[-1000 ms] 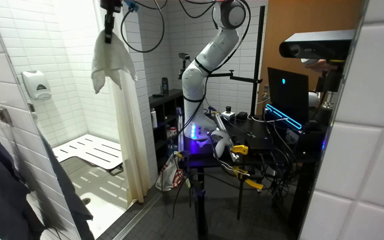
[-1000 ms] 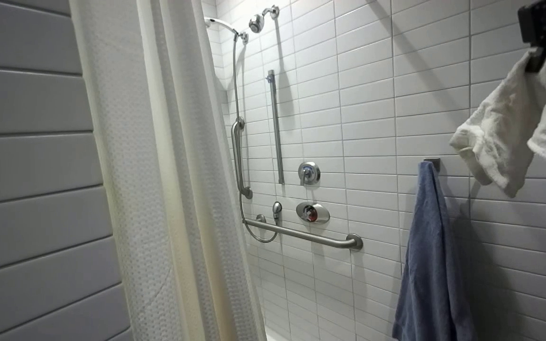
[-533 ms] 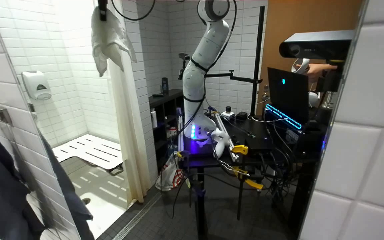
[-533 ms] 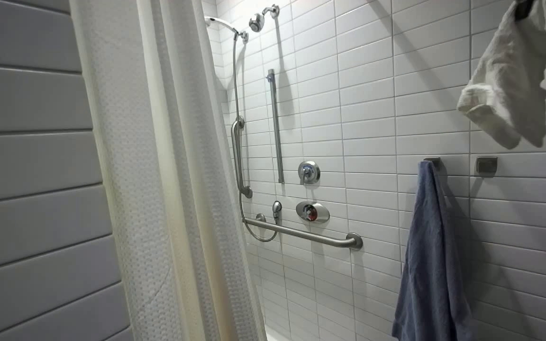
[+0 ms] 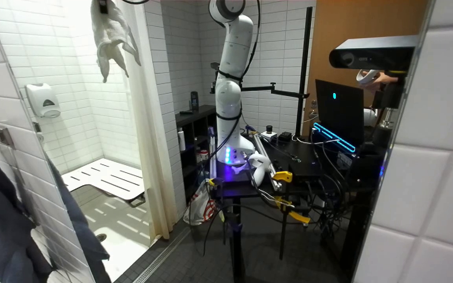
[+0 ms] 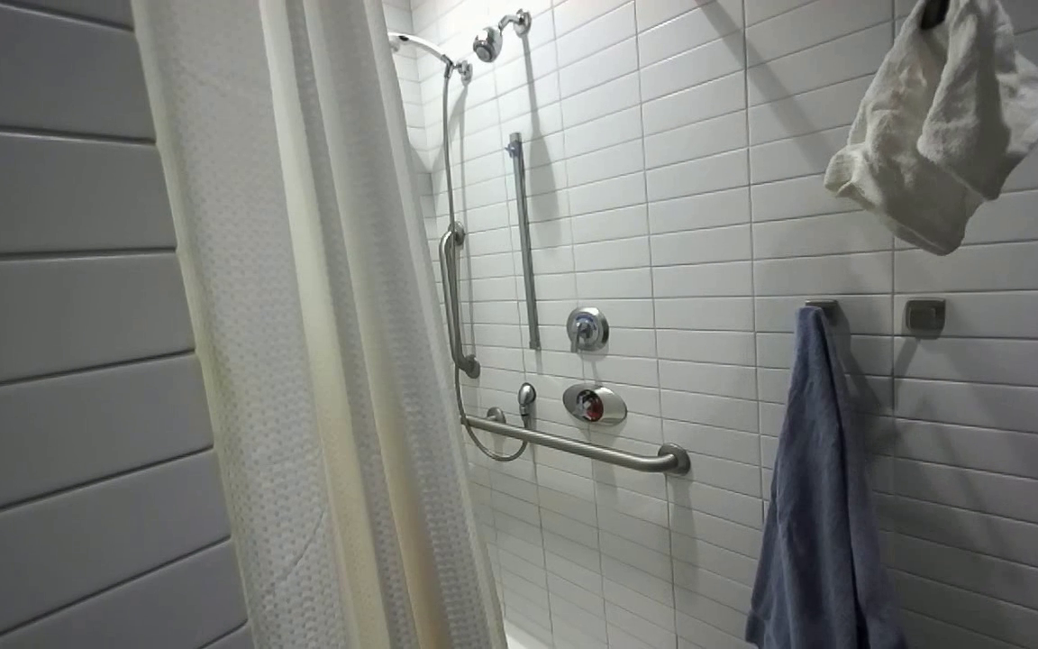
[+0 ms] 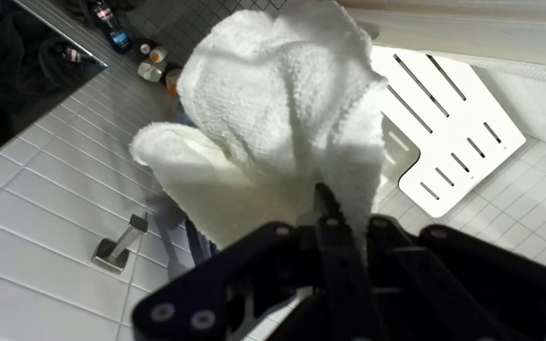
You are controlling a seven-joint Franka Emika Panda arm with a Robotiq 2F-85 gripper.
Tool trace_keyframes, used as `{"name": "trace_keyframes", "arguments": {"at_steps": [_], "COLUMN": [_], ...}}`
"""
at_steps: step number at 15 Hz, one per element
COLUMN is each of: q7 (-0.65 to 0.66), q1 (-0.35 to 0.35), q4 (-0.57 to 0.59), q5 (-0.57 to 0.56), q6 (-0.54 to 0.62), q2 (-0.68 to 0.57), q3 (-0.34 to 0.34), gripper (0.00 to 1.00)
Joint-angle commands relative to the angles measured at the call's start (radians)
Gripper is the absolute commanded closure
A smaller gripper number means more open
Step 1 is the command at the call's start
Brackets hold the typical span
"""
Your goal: Remove the face towel from the hook
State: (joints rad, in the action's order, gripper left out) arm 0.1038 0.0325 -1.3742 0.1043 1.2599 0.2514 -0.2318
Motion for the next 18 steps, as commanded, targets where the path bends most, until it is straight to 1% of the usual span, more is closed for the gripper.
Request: {"name": "trace_keyframes", "arguments": {"at_steps": [1,2,3,8,9,18], "q7": [-0.021,-0.013,-0.014,-0.014,-0.022,-0.019], "q1": [0.039,0.008,0.008,0.008,0.043,0.067], "q4": [0.049,0.022,-0.019,-0.125,-0.136,-0.260], "q5": [0.003,-0.002,-0.006,-0.015,-0.006,-0.010], "q6": [-0.005,0.009,0.035,0.102,0.107,0.155], "q2": [-0.025,-0.009,0.012,0.049,0.049,0.110], "q3": [0.029,0.008,0.012,0.014,0.038,0.060], "gripper": [0.99,0.99,0.99,0.99,0.99,0.99]}}
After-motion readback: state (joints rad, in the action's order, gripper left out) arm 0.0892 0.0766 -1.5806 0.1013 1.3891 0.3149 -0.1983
